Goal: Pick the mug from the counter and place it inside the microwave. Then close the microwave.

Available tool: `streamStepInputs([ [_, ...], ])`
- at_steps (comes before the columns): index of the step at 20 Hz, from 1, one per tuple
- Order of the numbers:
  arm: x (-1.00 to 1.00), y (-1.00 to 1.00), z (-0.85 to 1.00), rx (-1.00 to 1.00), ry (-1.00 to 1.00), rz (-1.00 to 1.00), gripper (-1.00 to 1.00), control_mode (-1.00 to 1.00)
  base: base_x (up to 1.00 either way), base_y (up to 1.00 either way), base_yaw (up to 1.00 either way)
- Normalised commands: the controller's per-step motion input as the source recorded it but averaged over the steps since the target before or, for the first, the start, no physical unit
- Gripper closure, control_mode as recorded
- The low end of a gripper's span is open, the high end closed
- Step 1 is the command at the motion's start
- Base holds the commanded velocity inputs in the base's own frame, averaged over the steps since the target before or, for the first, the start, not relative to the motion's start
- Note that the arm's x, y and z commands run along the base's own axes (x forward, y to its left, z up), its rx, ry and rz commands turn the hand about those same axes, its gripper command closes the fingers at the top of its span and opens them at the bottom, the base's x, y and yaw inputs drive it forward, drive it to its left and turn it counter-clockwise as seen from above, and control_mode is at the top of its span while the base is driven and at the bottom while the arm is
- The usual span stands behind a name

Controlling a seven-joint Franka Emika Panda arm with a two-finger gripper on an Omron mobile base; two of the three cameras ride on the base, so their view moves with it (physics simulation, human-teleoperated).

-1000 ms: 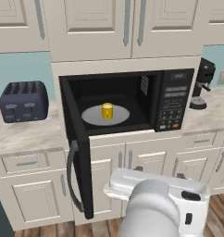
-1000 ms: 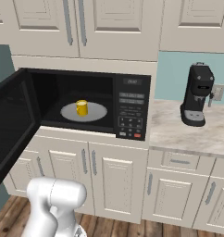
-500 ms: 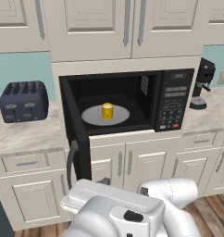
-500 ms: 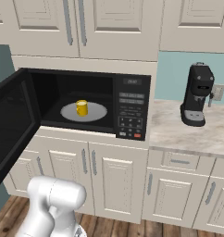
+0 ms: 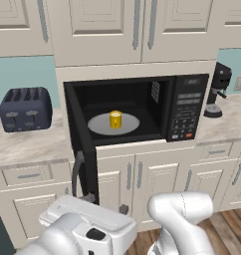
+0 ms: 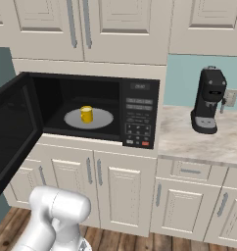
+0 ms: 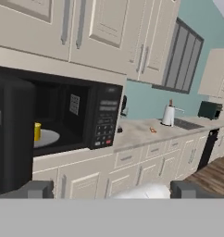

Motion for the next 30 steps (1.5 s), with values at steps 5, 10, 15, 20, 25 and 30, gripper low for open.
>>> streamStepInputs([
  [5, 0.13, 0.64, -0.02, -0.05, -0.02, 0.00, -1.00, -1.00, 0.00, 0.00, 0.00],
  [10, 0.30, 0.32, -0.30, -0.04, 0.00, 0.00, -1.00, -1.00, 0.00, 0.00, 0.00],
  [15, 0.57, 0.15, -0.46, -0.01, 0.00, 0.00, -1.00, -1.00, 0.00, 0.00, 0.00],
  [20, 0.52, 0.24, -0.11, -0.02, 0.00, 0.00, -1.00, -1.00, 0.00, 0.00, 0.00],
  [25, 0.39, 0.24, -0.12, -0.02, 0.00, 0.00, -1.00, -1.00, 0.00, 0.00, 0.00],
  [30, 0.11, 0.32, -0.23, -0.02, 0.00, -0.02, -1.00, -1.00, 0.00, 0.00, 0.00],
])
